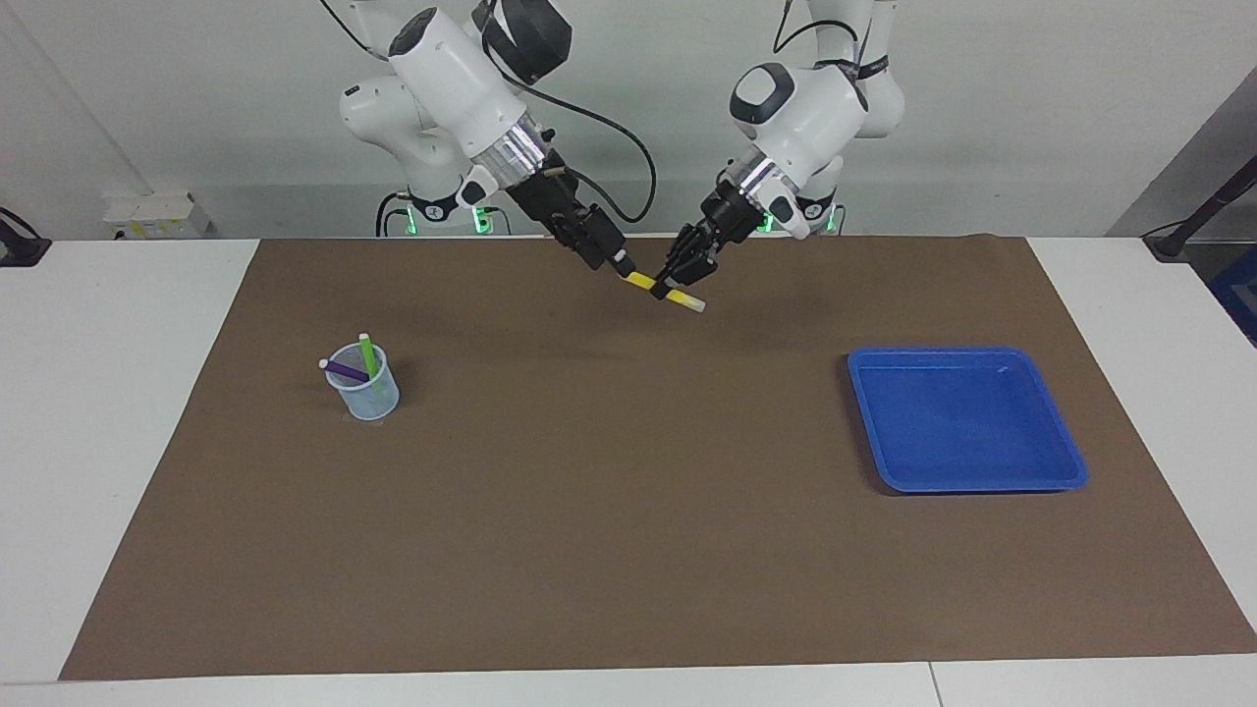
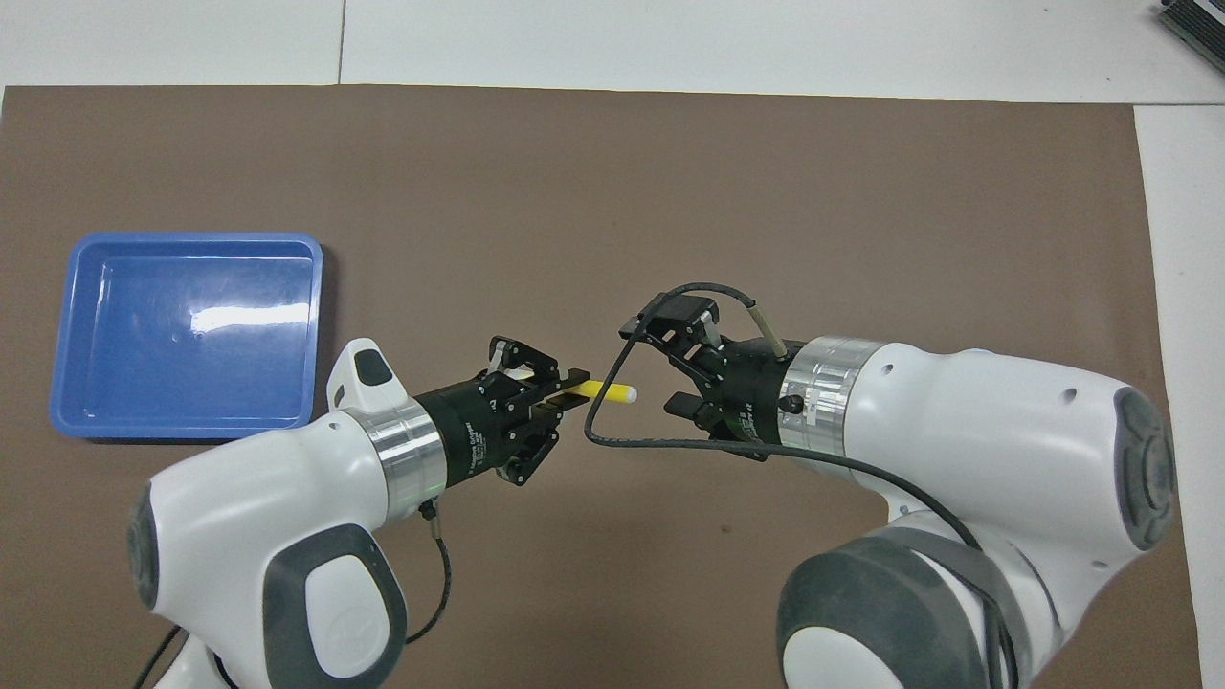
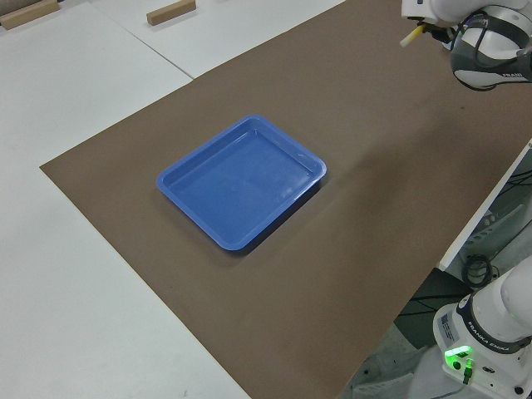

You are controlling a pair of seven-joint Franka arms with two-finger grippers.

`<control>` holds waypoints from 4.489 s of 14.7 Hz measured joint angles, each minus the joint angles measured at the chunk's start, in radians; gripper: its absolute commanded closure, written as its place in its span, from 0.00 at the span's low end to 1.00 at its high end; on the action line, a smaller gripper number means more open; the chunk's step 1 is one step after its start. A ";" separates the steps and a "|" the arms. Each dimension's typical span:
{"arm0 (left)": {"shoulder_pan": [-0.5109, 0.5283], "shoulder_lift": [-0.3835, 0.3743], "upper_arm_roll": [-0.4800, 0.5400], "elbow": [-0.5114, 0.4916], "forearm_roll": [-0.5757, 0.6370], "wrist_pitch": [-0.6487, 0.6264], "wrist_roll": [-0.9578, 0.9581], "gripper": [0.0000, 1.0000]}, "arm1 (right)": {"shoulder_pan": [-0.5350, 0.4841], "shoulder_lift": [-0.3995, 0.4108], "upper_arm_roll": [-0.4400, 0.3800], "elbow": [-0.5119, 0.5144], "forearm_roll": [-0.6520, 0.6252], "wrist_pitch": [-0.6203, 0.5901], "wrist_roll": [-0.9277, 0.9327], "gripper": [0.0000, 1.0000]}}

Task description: Right arm passes pens to left for tray arrangement

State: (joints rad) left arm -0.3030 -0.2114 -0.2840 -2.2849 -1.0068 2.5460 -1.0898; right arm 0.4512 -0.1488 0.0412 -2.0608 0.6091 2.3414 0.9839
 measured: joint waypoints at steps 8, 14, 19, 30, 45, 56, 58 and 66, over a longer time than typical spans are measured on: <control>0.320 -0.009 0.015 0.114 0.589 -0.565 0.669 1.00 | -0.284 -0.033 -0.020 0.016 -0.253 -0.501 -0.875 0.00; 0.403 -0.001 0.016 0.114 0.833 -0.630 1.008 1.00 | -0.396 -0.043 -0.022 -0.002 -0.502 -0.558 -1.316 0.28; 0.478 0.085 0.017 0.115 0.915 -0.567 1.124 1.00 | -0.457 -0.067 -0.021 -0.093 -0.586 -0.523 -1.305 0.49; 0.550 0.339 0.016 0.179 1.025 -0.333 1.158 1.00 | -0.504 0.071 -0.019 -0.146 -0.653 -0.336 -1.104 0.49; 0.562 0.493 0.025 0.213 1.092 -0.179 1.153 0.24 | -0.518 0.095 -0.015 -0.172 -0.703 -0.283 -1.130 1.00; 0.563 0.504 0.025 0.231 1.063 -0.213 1.092 0.00 | -0.498 0.068 0.002 0.054 -0.707 -0.658 -1.330 1.00; 0.563 0.503 0.025 0.286 1.011 -0.310 1.091 0.00 | -0.485 0.057 0.006 0.110 -0.706 -0.732 -1.342 1.00; 0.558 0.440 0.001 0.484 0.835 -0.620 0.799 0.00 | -0.393 0.053 0.027 0.174 -0.434 -0.803 -1.340 1.00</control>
State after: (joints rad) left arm 0.2550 0.2281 -0.2826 -1.8010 -0.1720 1.9258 -0.2912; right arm 0.0578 -0.0958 0.0681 -1.8869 0.1755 1.5381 -0.3558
